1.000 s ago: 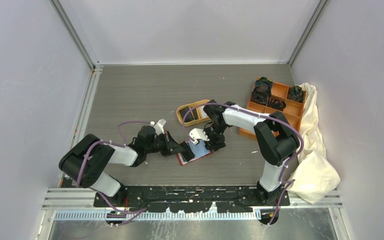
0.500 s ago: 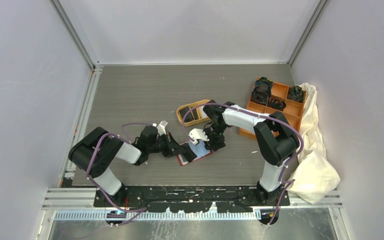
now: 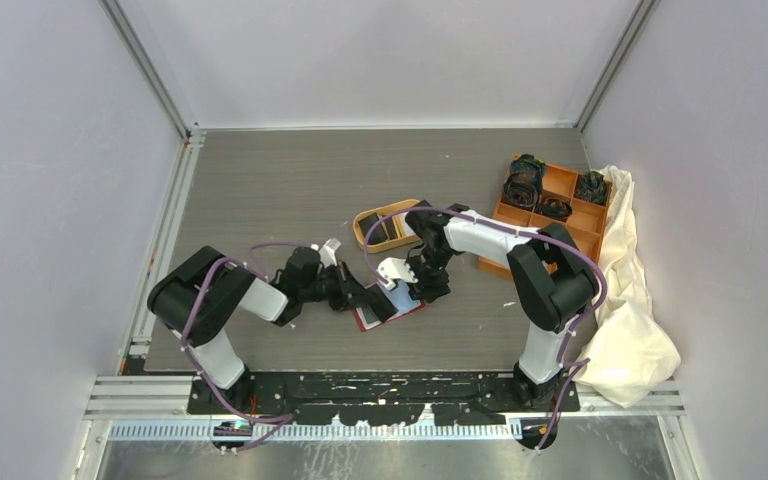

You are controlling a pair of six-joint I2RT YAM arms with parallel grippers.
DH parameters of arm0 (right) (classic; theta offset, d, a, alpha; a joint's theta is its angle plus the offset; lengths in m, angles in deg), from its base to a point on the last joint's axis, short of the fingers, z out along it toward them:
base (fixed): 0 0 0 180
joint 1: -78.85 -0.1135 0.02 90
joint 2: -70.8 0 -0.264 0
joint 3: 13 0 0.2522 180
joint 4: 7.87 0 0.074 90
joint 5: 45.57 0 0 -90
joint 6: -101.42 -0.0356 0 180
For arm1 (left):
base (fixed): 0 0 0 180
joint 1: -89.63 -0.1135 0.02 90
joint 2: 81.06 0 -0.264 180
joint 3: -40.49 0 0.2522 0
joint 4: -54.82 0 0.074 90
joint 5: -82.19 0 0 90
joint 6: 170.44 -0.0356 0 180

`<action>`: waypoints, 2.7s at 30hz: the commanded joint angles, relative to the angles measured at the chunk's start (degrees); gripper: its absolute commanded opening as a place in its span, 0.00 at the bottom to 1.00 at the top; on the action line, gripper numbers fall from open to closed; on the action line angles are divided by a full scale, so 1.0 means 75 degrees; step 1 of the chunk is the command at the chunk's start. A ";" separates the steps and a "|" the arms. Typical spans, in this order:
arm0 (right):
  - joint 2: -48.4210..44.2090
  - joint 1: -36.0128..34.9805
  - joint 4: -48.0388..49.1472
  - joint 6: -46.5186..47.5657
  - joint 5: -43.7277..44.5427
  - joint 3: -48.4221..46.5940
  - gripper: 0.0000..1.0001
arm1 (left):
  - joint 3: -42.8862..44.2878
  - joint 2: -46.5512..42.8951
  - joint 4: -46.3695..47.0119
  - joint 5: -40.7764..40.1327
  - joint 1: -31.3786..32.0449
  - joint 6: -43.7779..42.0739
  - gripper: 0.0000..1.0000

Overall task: Put the credit cards into the card holder
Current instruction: Insert the credit card into the card holder.

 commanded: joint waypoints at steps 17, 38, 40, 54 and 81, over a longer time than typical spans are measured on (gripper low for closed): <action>-0.0087 -0.0119 -0.0261 -0.0030 -0.0145 -0.0074 0.56 | 0.0503 0.0887 -0.0421 0.0803 -0.0112 0.0564 0.00; -0.0130 -0.0206 -0.0227 -0.0059 -0.0122 -0.0085 0.55 | 0.1205 0.1463 -0.0925 0.1568 -0.0322 0.0421 0.00; -0.0128 -0.0211 -0.0234 -0.0060 -0.0116 -0.0086 0.55 | 0.1276 0.1532 -0.0909 0.1611 -0.0322 0.0418 0.00; -0.0814 -0.0105 -0.0184 -0.0862 0.0028 -0.0319 0.73 | 0.1316 0.1855 -0.0518 0.1679 -0.0344 0.0461 0.17; -0.1300 -0.2563 0.2599 -0.4029 -0.0250 -0.0051 0.14 | 0.1241 0.2114 -0.0283 0.1667 -0.0366 0.0428 0.21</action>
